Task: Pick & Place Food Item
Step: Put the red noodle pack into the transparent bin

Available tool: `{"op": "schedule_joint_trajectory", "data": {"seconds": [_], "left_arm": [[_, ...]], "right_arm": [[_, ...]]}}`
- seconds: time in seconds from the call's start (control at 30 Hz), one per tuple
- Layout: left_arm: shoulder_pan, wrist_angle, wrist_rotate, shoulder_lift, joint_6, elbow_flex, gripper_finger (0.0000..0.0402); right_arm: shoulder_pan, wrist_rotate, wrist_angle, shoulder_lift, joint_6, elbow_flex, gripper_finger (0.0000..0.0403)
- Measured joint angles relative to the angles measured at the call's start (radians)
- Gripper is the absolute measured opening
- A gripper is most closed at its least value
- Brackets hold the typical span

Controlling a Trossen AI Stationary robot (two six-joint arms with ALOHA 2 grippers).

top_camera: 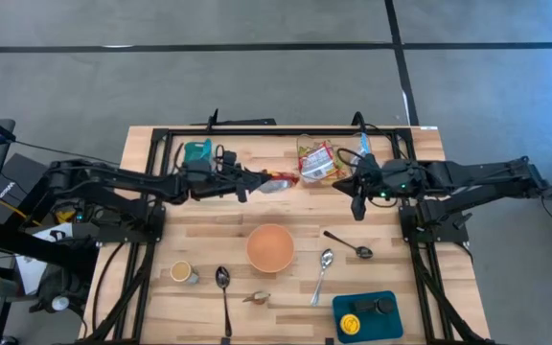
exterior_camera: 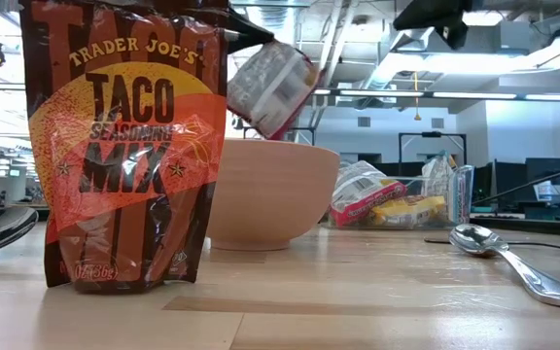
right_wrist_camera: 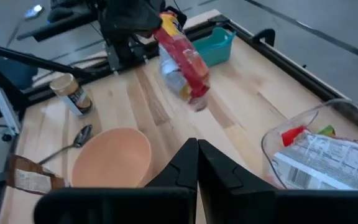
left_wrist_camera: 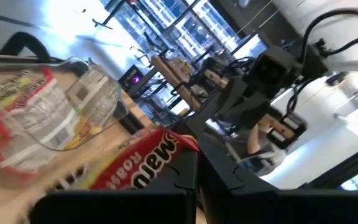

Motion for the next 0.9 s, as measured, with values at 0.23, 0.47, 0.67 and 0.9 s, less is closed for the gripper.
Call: {"op": "schedule_joint_trajectory", "data": {"seconds": [0.23,0.47,0.67,0.9], "left_arm": [[0.000,0.164,0.018,0.128,-0.052,0.000,0.0000],[0.000,0.193,0.041,0.205,-0.101,0.044,0.0000],[0.000,0.192,0.060,0.251,-0.096,0.100,0.0000],[-0.001,0.194,0.063,0.251,-0.113,0.100,0.0000]], "right_arm": [[-0.028,-0.001,0.001,0.095,-0.003,0.001,0.0001],[-0.065,-0.006,-0.002,0.177,-0.027,0.000,0.0001],[-0.075,-0.029,0.004,0.192,-0.103,0.000,0.0001],[-0.075,-0.031,0.008,0.164,-0.154,0.000,0.0001]]}}
